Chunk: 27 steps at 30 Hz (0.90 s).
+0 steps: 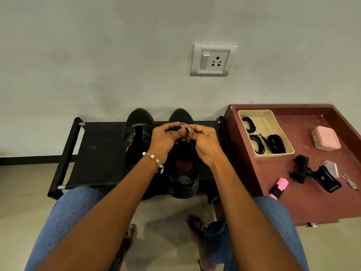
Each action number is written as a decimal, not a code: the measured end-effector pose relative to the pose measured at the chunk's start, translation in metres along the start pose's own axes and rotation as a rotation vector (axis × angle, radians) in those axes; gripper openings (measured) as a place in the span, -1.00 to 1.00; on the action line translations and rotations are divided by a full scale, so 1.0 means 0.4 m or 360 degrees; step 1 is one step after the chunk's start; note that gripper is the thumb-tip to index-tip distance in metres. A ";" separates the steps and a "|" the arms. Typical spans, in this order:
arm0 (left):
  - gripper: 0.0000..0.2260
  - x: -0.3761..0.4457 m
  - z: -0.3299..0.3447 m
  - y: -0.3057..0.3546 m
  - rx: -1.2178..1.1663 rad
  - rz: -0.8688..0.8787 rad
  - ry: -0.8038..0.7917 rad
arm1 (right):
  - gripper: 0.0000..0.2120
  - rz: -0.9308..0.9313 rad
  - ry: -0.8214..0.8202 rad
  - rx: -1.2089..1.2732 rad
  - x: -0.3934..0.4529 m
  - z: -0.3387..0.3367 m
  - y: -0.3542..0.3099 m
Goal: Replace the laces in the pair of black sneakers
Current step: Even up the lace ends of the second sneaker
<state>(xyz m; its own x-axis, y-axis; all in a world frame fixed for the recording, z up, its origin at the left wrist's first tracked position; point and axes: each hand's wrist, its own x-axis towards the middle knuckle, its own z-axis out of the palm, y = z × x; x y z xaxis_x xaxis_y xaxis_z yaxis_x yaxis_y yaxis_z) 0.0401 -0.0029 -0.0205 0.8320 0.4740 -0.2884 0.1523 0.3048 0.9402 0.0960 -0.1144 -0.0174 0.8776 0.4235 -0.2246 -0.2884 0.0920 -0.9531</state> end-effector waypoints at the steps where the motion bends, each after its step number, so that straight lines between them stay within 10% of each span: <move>1: -0.79 -0.002 0.002 -0.002 0.0004 0.0016 -0.0007 | -0.81 0.0007 -0.0024 -0.0010 0.000 -0.002 -0.001; 17: -0.91 -0.005 0.014 -0.009 -0.0067 -0.0007 0.0218 | -0.82 -0.0159 0.0065 -0.0011 -0.009 -0.001 0.001; 27: -0.93 0.002 -0.002 -0.009 0.1460 0.1360 0.0141 | -0.93 0.0076 0.0371 -0.0063 0.019 0.008 0.015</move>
<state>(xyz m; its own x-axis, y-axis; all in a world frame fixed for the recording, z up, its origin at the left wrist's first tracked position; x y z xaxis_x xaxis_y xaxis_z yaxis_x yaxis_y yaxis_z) 0.0397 -0.0029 -0.0243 0.8145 0.3009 0.4960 -0.0729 -0.7952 0.6020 0.0997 -0.1078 -0.0243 0.9293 0.2068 -0.3059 -0.3204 0.0394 -0.9465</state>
